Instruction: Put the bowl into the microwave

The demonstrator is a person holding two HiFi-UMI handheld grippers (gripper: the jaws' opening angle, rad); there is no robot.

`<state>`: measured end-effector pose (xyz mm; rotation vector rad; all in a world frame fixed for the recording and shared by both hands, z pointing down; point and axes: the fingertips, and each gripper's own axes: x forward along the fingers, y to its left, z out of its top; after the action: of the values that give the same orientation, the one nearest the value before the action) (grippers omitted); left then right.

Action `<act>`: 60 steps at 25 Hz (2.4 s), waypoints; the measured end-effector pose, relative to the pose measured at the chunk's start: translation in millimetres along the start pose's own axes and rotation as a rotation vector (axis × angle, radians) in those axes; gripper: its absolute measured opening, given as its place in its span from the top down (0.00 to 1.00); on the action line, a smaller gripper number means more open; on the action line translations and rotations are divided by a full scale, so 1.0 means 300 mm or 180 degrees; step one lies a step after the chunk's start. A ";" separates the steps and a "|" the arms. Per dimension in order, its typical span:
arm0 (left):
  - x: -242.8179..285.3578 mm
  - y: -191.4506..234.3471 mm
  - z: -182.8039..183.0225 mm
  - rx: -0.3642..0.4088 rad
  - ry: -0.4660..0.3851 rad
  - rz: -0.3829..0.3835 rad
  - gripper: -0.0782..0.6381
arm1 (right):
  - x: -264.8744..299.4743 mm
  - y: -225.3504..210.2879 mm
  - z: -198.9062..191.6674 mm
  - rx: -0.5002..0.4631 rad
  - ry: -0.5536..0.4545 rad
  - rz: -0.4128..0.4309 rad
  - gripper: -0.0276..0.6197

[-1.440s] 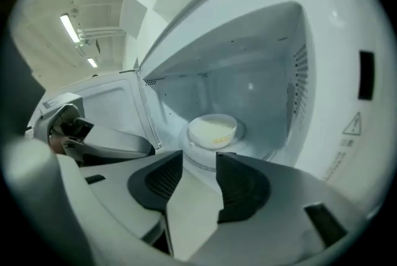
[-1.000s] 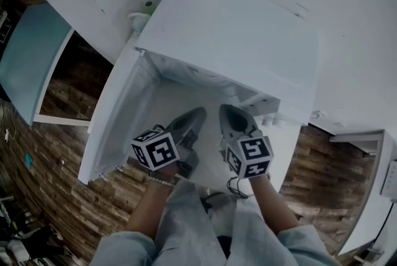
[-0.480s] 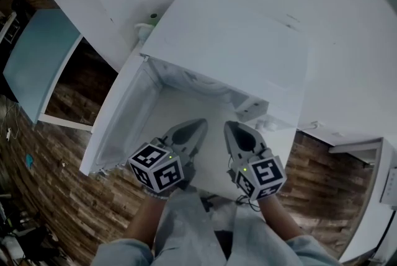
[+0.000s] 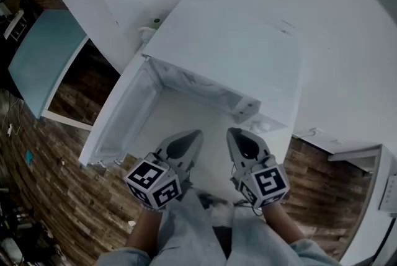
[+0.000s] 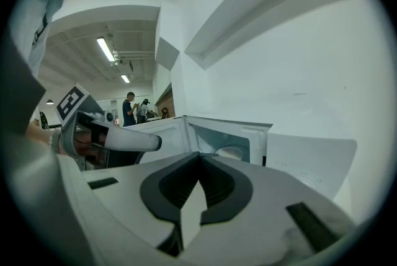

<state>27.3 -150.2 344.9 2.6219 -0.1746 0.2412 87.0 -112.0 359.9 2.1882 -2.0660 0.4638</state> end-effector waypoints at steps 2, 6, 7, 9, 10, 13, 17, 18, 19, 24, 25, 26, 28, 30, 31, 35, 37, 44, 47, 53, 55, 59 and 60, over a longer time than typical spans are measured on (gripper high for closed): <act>-0.009 -0.016 -0.011 0.0030 0.0023 0.0003 0.89 | -0.008 0.007 0.008 -0.0041 -0.0028 0.0047 0.95; -0.019 -0.036 -0.026 0.0101 0.0025 0.0050 0.89 | -0.025 0.025 0.011 -0.0021 -0.0036 0.0134 0.96; -0.019 -0.042 -0.029 0.0111 0.0024 0.0055 0.89 | -0.028 0.029 0.011 -0.0032 -0.0035 0.0149 0.95; -0.018 -0.051 -0.036 0.0135 0.0028 0.0058 0.89 | -0.032 0.038 0.013 -0.0051 -0.0034 0.0175 0.96; -0.018 -0.054 -0.039 0.0144 0.0032 0.0060 0.89 | -0.034 0.041 0.012 -0.0040 -0.0034 0.0187 0.96; -0.017 -0.063 -0.050 0.0148 0.0047 0.0063 0.89 | -0.038 0.047 0.008 0.0003 -0.0032 0.0219 0.96; -0.020 -0.074 -0.058 0.0143 0.0077 0.0053 0.89 | -0.050 0.051 -0.003 0.0040 0.0000 0.0216 0.96; -0.020 -0.075 -0.058 0.0147 0.0078 0.0054 0.89 | -0.051 0.050 -0.004 0.0057 0.0003 0.0210 0.96; -0.020 -0.076 -0.058 0.0151 0.0078 0.0055 0.89 | -0.052 0.048 -0.005 0.0072 -0.0002 0.0204 0.96; -0.016 -0.080 -0.064 0.0167 0.0099 0.0047 0.89 | -0.054 0.046 -0.001 0.0082 -0.0040 0.0200 0.96; -0.016 -0.081 -0.064 0.0166 0.0103 0.0045 0.89 | -0.054 0.046 -0.001 0.0082 -0.0042 0.0201 0.96; -0.016 -0.082 -0.065 0.0164 0.0108 0.0042 0.89 | -0.053 0.046 -0.004 0.0087 -0.0037 0.0201 0.96; -0.017 -0.082 -0.068 0.0158 0.0118 0.0037 0.89 | -0.052 0.046 -0.009 0.0095 -0.0035 0.0198 0.96; -0.019 -0.081 -0.071 0.0152 0.0128 0.0034 0.89 | -0.053 0.049 -0.015 0.0104 -0.0011 0.0196 0.96; -0.021 -0.080 -0.073 0.0152 0.0131 0.0033 0.89 | -0.054 0.050 -0.019 0.0114 0.0006 0.0196 0.96; -0.022 -0.079 -0.078 0.0151 0.0142 0.0030 0.89 | -0.055 0.050 -0.024 0.0165 0.0010 0.0192 0.96; -0.023 -0.080 -0.080 0.0149 0.0149 0.0027 0.89 | -0.056 0.051 -0.024 0.0168 0.0009 0.0192 0.96; -0.026 -0.077 -0.086 0.0125 0.0166 0.0018 0.89 | -0.052 0.058 -0.028 0.0167 0.0024 0.0205 0.96; -0.027 -0.077 -0.088 0.0117 0.0166 0.0014 0.89 | -0.053 0.060 -0.031 0.0156 0.0034 0.0202 0.96; -0.028 -0.075 -0.094 0.0096 0.0171 0.0006 0.89 | -0.056 0.067 -0.039 0.0140 0.0064 0.0201 0.96; -0.028 -0.076 -0.097 0.0087 0.0173 0.0002 0.89 | -0.057 0.067 -0.039 0.0168 0.0054 0.0201 0.96; -0.027 -0.075 -0.101 0.0070 0.0178 0.0002 0.89 | -0.057 0.064 -0.043 0.0206 0.0054 0.0203 0.96; -0.027 -0.074 -0.101 0.0065 0.0175 0.0006 0.89 | -0.057 0.063 -0.044 0.0215 0.0054 0.0204 0.96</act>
<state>19.0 -115.6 358.9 2.6321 -0.1565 0.3167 65.7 -93.5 365.0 2.1512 -2.1477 0.5644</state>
